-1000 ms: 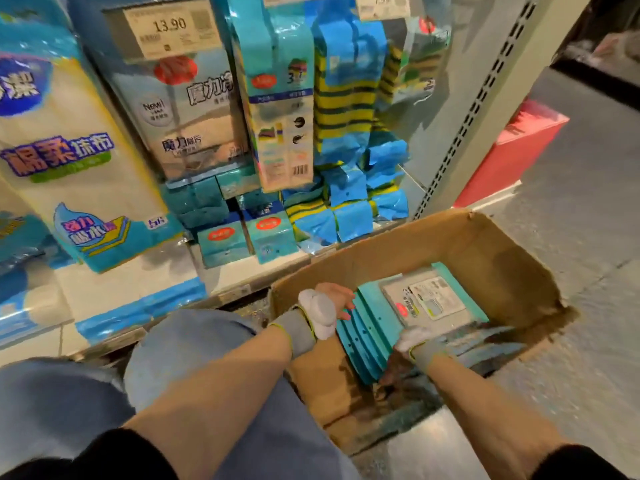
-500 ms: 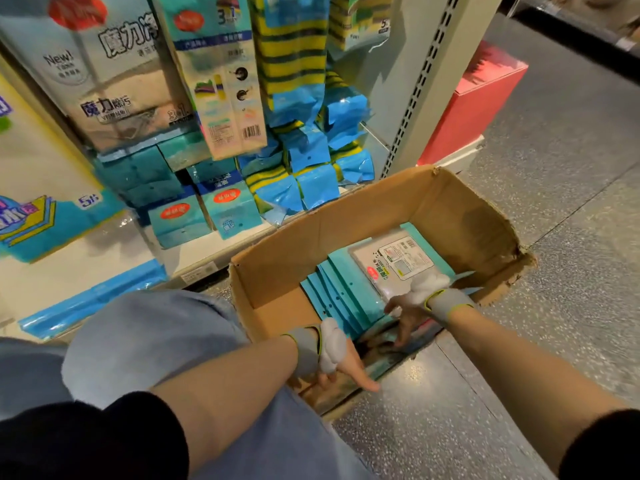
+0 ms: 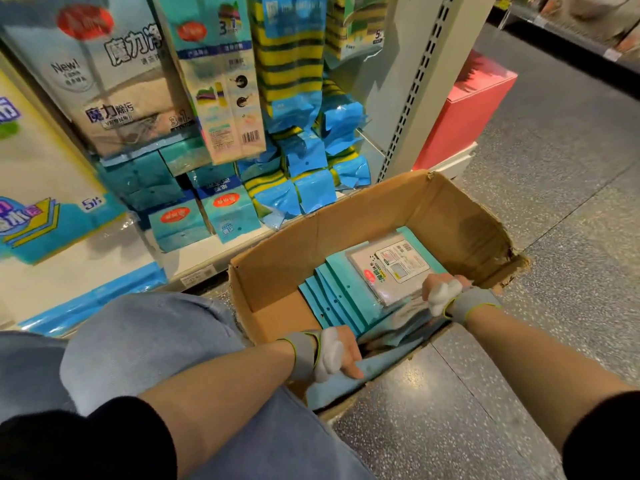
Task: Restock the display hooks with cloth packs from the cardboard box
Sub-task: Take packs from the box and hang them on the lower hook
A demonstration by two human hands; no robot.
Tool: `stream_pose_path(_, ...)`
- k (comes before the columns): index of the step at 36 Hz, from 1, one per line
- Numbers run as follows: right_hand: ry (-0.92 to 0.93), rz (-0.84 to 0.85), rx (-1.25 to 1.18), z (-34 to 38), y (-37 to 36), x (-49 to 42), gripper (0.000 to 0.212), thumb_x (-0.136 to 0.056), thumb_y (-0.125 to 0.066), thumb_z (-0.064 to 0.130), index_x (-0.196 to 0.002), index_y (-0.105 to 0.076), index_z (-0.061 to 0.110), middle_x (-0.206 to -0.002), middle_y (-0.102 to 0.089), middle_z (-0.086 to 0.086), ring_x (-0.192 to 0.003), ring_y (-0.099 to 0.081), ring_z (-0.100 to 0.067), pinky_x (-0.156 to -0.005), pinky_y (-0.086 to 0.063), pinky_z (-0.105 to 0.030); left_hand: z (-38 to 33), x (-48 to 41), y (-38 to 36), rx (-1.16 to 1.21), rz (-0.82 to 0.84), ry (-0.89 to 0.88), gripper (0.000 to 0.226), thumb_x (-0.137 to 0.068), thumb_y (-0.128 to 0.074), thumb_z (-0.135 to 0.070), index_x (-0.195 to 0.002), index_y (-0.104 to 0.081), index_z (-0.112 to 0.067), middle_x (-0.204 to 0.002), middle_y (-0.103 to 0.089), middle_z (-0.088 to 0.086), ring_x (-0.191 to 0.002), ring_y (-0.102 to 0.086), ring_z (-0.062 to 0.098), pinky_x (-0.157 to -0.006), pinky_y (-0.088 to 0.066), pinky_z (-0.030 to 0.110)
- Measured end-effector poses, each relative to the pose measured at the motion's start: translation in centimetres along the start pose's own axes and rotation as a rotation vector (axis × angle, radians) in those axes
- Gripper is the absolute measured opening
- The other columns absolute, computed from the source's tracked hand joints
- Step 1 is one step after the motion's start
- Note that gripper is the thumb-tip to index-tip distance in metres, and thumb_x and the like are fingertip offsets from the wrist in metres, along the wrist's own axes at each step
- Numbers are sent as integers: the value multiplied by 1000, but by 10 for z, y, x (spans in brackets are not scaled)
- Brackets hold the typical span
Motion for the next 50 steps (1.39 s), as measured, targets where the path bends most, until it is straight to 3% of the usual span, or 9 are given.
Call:
stream_pose_path(3, 60, 53, 149, 5, 7, 8, 53, -52, -59, 23, -98, -68, 1, -88, -51, -6, -82, -45, -13, -70, -35, -24, 5, 4, 7, 44, -66, 28, 41, -91, -60, -19, -116, -57, 14, -122, -55, 32, -110, -52, 47, -86, -45, 44)
stream_pose_path(6, 138, -26, 79, 14, 13, 11, 10, -81, -64, 10, -85, -73, 12, -95, -67, -6, -79, -54, -12, -72, -47, -19, 15, 1, 9, 11, -96, 27, 18, -91, -61, -22, -78, -64, -11, -77, -59, 13, -68, -53, 28, -69, -39, 36)
stream_pose_path(7, 175, 22, 33, 18, 14, 15, 19, -85, -59, 2, -79, -72, 14, -98, -68, -7, -80, -55, -12, -70, -47, -12, 15, 5, 13, 21, -117, 31, 24, -91, -61, -22, -68, -58, -13, -69, -53, 9, -61, -47, 24, -66, -37, 34)
stream_pose_path(11, 281, 7, 88, 40, 23, 26, 18, -90, -57, 7, -85, -71, 17, -87, -64, 2, -86, -57, -9, -69, -43, 0, 10, 18, 31, -6, -181, 27, 32, -90, -60, -23, -110, -65, 2, -115, -63, 20, -110, -57, 34, -92, -44, 38)
stream_pose_path(14, 322, -164, 129, 63, 45, 37, 10, -84, -64, 23, -90, -72, 25, -98, -68, 5, -93, -60, -12, -80, -44, -21, 11, 37, 53, 0, -233, -22, 22, -89, -62, -21, -96, -65, 0, -94, -58, 10, -91, -53, 22, -83, -41, 33)
stream_pose_path(19, 384, -342, 170, 108, 92, 81, 17, -87, -61, 41, -99, -67, 30, -114, -63, 4, -114, -55, -20, -95, -37, -29, 11, 85, 102, 43, -378, -67, 28, -85, -66, -16, -106, -68, 3, -94, -61, 5, -87, -49, 15, -78, -40, 28)
stream_pose_path(33, 734, -597, -194, 228, 207, 191, 13, -85, -64, 28, -84, -74, 19, -96, -70, -1, -90, -62, -18, -78, -48, -26, 23, 250, 202, -87, -917, -73, 21, -87, -64, -19, -92, -72, 0, -71, -55, 0, -47, -47, -11, -53, -34, 10)
stream_pose_path(42, 924, -676, -278, 307, 248, 260, 4, -78, -67, 27, -75, -68, 26, -96, -72, -4, -95, -64, -23, -88, -53, -36, 40, 344, 234, -48, -1302, -12, 17, -88, -62, -17, -92, -72, -4, -81, -59, 2, -76, -50, 10, -54, -36, 12)
stream_pose_path(50, 973, -466, -57, 370, 220, 250, 20, -82, -67, 30, -83, -73, 11, -81, -66, -8, -85, -60, -22, -73, -48, -29, 85, 359, 230, 23, -1392, 212, 21, -85, -66, -21, -102, -73, -11, -103, -71, 8, -83, -53, 10, -59, -35, 14)
Point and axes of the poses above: each hand's wrist, its own x-axis away from the middle knuckle, its own y-axis out of the back of the hand, z = x × y, the point moved 4 cm from there along -x, towards the middle knuckle
